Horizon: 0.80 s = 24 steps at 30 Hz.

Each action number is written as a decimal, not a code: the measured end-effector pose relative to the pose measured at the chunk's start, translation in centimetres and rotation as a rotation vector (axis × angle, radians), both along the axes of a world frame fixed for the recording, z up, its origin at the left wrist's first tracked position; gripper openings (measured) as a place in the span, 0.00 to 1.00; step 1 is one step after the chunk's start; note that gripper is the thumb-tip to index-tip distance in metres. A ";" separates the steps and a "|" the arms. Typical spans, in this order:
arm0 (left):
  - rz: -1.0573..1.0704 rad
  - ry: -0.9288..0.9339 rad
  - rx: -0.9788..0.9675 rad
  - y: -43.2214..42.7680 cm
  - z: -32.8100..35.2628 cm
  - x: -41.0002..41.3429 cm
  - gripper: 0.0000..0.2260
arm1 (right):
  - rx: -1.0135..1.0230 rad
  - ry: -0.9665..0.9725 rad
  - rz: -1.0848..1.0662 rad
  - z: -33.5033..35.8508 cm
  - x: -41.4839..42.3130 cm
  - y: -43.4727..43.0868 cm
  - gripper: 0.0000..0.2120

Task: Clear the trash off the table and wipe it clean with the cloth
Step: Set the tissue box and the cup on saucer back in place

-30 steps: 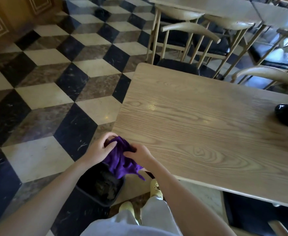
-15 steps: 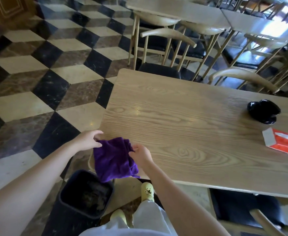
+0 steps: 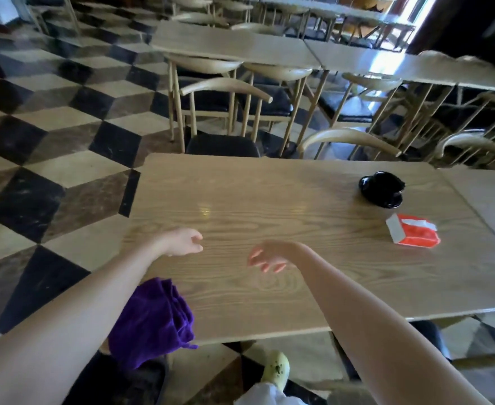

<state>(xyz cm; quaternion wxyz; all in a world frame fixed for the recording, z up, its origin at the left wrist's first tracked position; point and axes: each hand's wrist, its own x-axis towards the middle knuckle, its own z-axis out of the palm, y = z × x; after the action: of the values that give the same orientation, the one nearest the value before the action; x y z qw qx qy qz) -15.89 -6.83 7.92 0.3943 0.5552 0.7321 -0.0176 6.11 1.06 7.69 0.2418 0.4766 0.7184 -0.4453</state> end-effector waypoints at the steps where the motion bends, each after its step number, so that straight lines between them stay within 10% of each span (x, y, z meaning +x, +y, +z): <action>1: -0.016 -0.011 0.011 1.4 0.7 1.3 0.22 | 0.025 -0.015 -0.031 0.5 1.6 1.3 0.16; 16: -0.340 -0.157 0.009 21.5 2.5 30.1 0.32 | 0.372 -0.101 -0.606 2.4 33.1 15.3 0.17; 24: -0.494 -0.077 0.009 29.3 0.2 42.4 0.35 | 0.475 -0.199 -0.523 0.2 43.0 20.5 0.23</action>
<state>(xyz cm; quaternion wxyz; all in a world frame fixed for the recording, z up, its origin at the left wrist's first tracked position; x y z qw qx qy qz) 26.50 22.47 8.11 0.4031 0.7194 0.5586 -0.0891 49.15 21.57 7.93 0.0711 0.7281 0.6284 -0.2643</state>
